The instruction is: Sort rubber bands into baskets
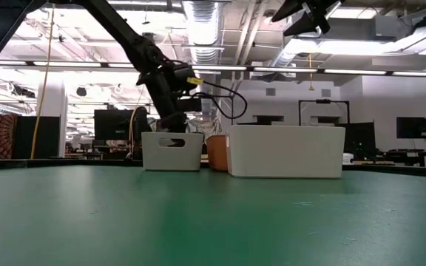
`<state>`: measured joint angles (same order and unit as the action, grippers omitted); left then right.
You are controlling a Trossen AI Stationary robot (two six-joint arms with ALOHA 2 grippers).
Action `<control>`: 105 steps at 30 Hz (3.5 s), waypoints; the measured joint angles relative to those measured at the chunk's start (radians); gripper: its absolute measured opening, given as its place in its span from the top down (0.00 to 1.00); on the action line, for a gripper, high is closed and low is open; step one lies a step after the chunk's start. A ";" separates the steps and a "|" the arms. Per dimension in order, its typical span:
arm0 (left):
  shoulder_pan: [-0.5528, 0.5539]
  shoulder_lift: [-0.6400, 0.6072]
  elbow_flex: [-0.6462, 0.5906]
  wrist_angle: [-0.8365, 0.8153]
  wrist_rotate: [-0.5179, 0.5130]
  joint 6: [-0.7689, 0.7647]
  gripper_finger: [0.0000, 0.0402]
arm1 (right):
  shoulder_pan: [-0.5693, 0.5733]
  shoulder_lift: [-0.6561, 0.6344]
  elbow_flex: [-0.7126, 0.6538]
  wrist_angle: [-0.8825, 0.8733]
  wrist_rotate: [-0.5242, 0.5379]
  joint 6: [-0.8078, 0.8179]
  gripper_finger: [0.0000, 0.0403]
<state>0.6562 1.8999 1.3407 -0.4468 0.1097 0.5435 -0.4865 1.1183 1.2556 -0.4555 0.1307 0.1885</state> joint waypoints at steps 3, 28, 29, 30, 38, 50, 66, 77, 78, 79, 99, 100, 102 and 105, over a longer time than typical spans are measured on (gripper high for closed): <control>0.001 0.000 -0.013 0.017 0.000 0.010 0.69 | 0.002 0.000 0.000 0.000 0.000 0.014 0.21; 0.001 -0.001 -0.083 0.068 -0.041 -0.002 1.00 | 0.001 0.000 0.000 0.000 0.011 0.019 0.21; 0.001 -0.001 -0.081 0.067 -0.041 -0.013 1.00 | 0.001 0.000 0.000 0.000 0.011 0.020 0.21; 0.001 0.000 -0.075 0.057 -0.041 -0.027 1.00 | 0.001 0.000 0.000 0.000 0.011 0.020 0.21; 0.023 0.000 0.020 -0.008 0.002 -0.303 0.98 | 0.001 0.000 0.000 0.000 0.010 0.021 0.21; 0.027 0.000 -0.040 0.131 0.101 -0.421 0.64 | 0.001 0.000 0.000 -0.001 0.010 0.022 0.21; 0.006 0.000 -0.151 0.164 -0.014 -0.383 0.93 | 0.001 0.000 0.000 -0.001 0.010 0.016 0.21; 0.006 -0.002 0.033 0.004 0.054 -0.319 1.00 | 0.001 0.000 0.000 -0.004 0.010 0.013 0.21; 0.008 -0.002 0.058 -0.036 0.073 -0.312 1.00 | 0.001 0.000 0.000 -0.006 0.010 0.014 0.21; 0.011 -0.003 0.083 -0.078 0.088 -0.305 1.00 | 0.001 0.000 0.000 -0.010 0.010 0.014 0.21; 0.060 -0.003 0.359 -0.647 0.213 -0.271 1.00 | 0.051 0.249 0.000 0.040 -0.150 -0.019 0.21; 0.062 -0.003 0.366 -0.661 0.218 -0.272 1.00 | 0.057 0.273 0.000 0.056 -0.155 -0.028 0.21; 0.064 -0.003 0.383 -0.679 0.229 -0.273 1.00 | 0.067 0.317 0.000 0.105 -0.159 -0.037 0.21; 0.065 -0.003 0.413 -0.705 0.235 -0.273 1.00 | 0.074 0.372 0.000 0.189 -0.188 -0.039 0.21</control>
<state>0.7214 1.8965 1.7536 -1.1515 0.3447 0.2703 -0.4129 1.4903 1.2552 -0.2661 -0.0570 0.1494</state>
